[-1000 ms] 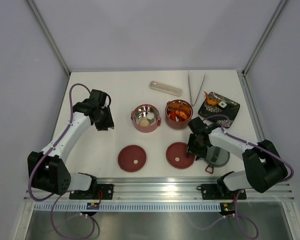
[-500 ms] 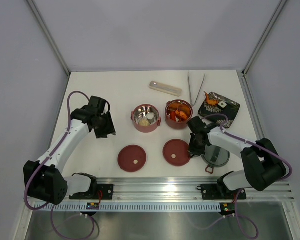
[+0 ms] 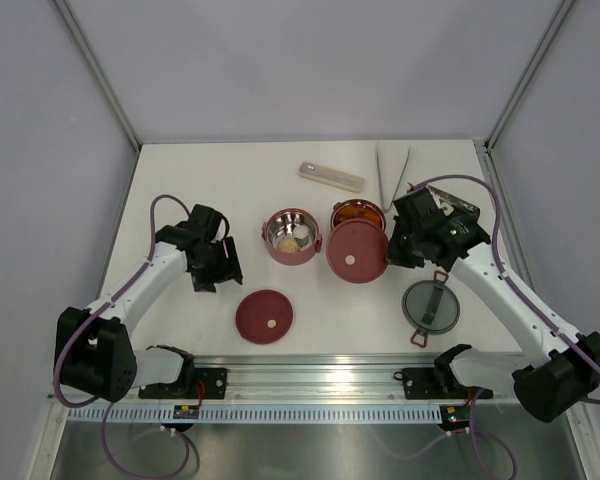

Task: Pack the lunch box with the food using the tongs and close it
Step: Pick up the box lid from the center of the board.

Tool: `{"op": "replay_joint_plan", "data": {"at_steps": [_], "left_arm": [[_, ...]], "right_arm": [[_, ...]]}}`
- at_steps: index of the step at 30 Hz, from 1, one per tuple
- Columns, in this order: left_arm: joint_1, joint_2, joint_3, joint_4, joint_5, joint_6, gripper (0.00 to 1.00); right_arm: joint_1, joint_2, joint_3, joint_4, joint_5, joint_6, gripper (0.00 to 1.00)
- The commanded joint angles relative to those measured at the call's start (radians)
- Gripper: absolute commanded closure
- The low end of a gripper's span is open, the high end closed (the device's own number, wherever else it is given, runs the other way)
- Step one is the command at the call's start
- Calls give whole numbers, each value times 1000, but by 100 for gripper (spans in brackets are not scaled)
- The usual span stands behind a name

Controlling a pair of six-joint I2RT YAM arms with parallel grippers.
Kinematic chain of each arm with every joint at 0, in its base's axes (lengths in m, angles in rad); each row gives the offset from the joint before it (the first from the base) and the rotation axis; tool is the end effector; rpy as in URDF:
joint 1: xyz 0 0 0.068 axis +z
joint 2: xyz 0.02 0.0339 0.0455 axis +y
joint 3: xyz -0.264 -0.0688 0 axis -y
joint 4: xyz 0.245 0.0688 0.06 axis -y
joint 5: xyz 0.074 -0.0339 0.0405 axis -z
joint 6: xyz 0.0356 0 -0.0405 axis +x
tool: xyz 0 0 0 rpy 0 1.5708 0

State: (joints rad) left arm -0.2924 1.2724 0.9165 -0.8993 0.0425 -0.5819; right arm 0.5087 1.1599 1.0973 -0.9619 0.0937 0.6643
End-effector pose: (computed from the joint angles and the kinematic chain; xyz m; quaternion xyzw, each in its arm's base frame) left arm 0.2169 -0.0669 0.2326 -0.1391 0.9775 -0.0855 0.1334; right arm 0.1935 0.1041 0.3066 0.0874 0.9580 0.1116 0.2494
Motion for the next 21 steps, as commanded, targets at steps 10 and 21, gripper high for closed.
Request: {"op": "replay_joint_plan", "data": {"at_steps": [10,21], "left_arm": [[-125,33,-106,126,54,-41,29],[-168,110,-182,198,47,-44,39]], "right_arm": [[-176,498,481,0,114,-199,100],[-210,633,526,2,48,-255,100]]}}
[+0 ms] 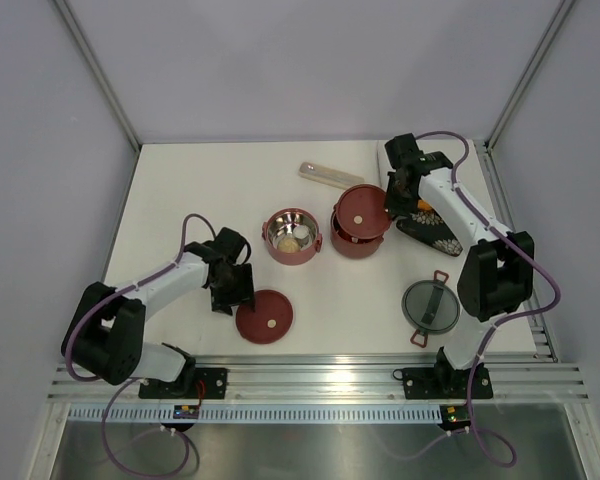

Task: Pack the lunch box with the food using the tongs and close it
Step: Pick up the box lid from the center of the board, then close the box lid on the packing box.

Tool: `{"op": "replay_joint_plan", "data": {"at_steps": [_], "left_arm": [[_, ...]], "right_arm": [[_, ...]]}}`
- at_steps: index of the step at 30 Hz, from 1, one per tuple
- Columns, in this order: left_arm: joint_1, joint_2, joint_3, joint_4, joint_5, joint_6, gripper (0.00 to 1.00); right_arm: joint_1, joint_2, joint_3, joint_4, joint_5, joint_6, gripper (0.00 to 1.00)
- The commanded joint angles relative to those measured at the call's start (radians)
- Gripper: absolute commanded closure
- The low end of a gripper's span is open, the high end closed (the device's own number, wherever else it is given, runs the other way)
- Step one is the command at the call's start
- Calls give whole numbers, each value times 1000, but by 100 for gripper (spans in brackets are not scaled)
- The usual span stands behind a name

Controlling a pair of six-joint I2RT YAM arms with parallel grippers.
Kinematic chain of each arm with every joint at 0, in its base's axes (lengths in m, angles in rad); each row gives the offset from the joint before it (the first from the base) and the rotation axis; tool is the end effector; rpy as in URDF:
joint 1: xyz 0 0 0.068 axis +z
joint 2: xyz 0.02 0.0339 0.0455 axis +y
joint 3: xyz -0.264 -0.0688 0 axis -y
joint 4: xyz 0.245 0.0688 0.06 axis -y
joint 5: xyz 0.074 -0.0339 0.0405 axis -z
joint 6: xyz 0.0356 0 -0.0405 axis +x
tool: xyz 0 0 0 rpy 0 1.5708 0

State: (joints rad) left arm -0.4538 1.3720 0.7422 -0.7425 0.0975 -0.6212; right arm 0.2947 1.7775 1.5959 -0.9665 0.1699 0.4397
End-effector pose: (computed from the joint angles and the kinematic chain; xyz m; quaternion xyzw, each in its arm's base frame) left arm 0.1987 -0.1008 0.1692 -0.0783 0.9908 -0.0923 0.0602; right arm 0.3565 0.1019 0.2872 0.0883 0.9704 -0.0024 0.2249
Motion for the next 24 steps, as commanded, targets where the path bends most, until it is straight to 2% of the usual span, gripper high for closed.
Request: {"op": "replay_joint_plan", "data": {"at_steps": [1,6,10,15,17,18,22,23,24], "left_arm": [[-8,15,-9,38,-19,-6,40],[-14,19,-20,37,-41,-14,45],[-20,45,-21,37,-41,-18,61],[-22,53,-3,22,-64,-12,79],[-22,49,19,8,-79,-9,87],[-23,39,26,2,-91,-8,91],[-22,16,75,-31,-123,-3,100],[-22,12,86,-43,-128,1,100],[-22,9,110,-50,-134,3,100]], "right_arm": [[4,20,26,12,-32,-32,100],[3,40,24,23,-36,-35,100],[3,65,32,26,-41,-35,100],[3,91,50,26,-59,-38,94],[3,95,55,26,-75,-42,89],[3,96,58,25,-81,-44,84],[3,76,64,11,-87,-52,75],[3,71,62,9,-86,-52,70],[3,59,62,6,-87,-55,59]]}}
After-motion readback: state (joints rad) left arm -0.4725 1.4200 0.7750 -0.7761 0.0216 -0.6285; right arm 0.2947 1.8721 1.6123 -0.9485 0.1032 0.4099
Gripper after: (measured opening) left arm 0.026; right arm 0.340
